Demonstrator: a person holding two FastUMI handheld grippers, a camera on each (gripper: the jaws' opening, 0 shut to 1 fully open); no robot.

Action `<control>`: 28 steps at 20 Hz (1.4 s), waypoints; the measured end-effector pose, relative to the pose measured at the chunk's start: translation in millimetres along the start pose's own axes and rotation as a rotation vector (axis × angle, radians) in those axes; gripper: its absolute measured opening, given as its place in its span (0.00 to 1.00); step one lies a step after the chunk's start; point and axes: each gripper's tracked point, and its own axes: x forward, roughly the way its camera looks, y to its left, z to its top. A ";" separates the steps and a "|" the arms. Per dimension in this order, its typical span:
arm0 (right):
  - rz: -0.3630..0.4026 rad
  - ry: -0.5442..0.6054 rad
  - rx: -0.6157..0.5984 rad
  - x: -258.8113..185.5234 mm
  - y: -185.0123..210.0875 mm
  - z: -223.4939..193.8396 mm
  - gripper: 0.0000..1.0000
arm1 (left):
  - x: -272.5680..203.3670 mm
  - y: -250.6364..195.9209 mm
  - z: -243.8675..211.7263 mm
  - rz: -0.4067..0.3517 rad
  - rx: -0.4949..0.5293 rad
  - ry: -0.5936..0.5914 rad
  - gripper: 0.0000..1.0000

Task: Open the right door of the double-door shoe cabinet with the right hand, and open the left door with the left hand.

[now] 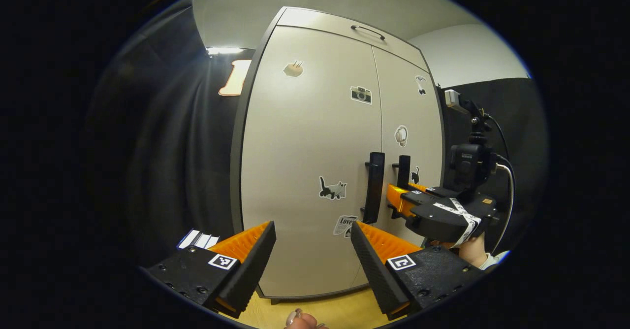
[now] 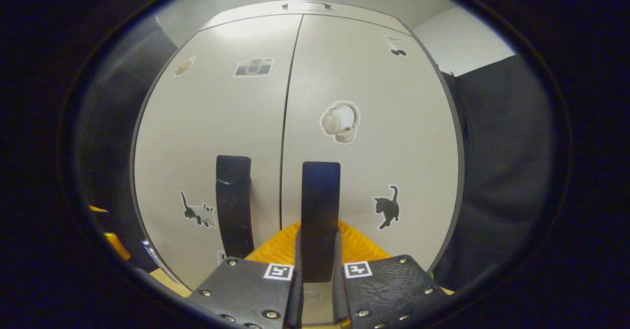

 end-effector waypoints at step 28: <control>0.283 0.027 0.011 -45.1 -19.9 11.5 0.23 | -44.9 -98.2 8.2 0.030 0.058 0.006 0.95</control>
